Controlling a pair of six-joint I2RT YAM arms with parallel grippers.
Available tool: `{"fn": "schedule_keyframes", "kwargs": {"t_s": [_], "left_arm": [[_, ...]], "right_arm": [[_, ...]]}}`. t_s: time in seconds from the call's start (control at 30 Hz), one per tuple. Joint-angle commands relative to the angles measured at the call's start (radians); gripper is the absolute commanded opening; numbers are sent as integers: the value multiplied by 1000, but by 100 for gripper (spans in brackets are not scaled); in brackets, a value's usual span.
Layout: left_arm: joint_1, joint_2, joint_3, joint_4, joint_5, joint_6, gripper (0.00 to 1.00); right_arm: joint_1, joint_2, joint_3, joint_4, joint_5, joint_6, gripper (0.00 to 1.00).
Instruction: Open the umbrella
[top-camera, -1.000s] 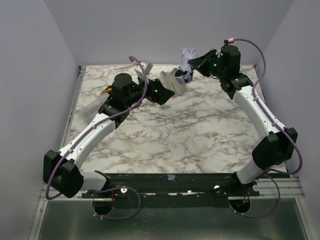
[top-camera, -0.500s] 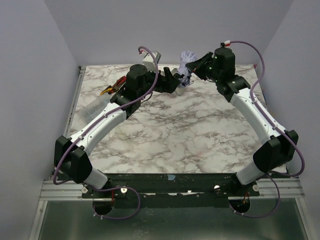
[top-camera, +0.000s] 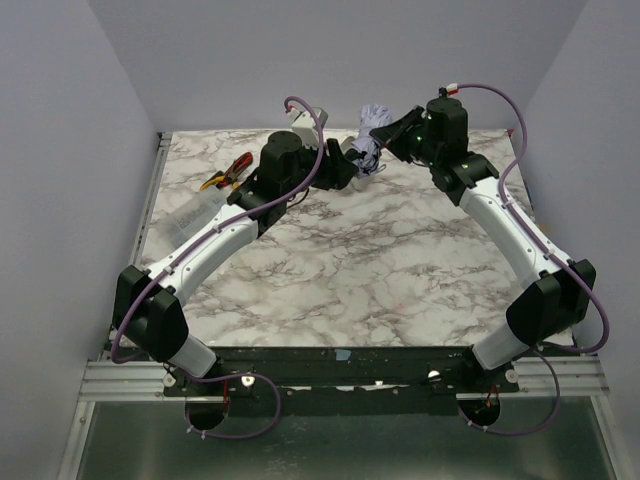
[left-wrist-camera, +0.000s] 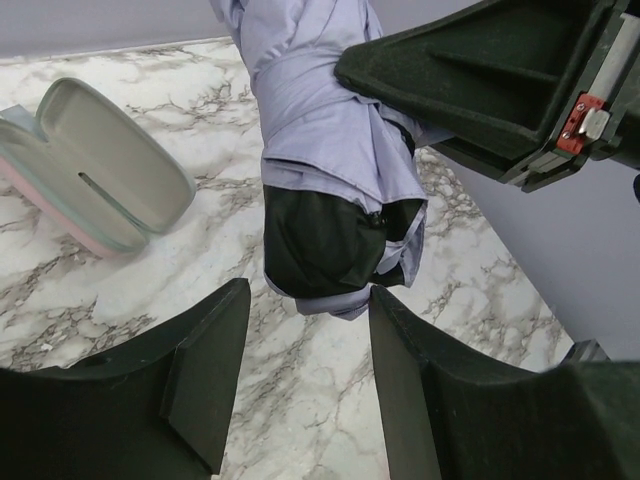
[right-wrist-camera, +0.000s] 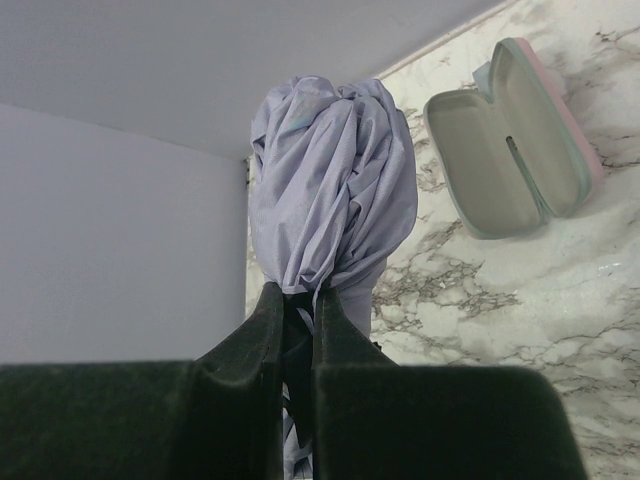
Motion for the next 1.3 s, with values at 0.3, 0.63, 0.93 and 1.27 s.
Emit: {"fn": "schedule_keyframes", "kwargs": {"t_s": [0.3,0.63,0.93,1.27], "left_arm": [[-10,-40,-92,36,52,-7,20],[-18,-165,-272,33,103,20,4],[-20,-276,-372,41,152,89,21],[-12,-192,-194,41,84,156,73]], "right_arm": [[14,-52,21,112,106,-75,1],[13,-17,89,234,178,-210,1],[13,-28,54,384,149,-346,1],[13,-102,-61,398,-52,-279,1]]}}
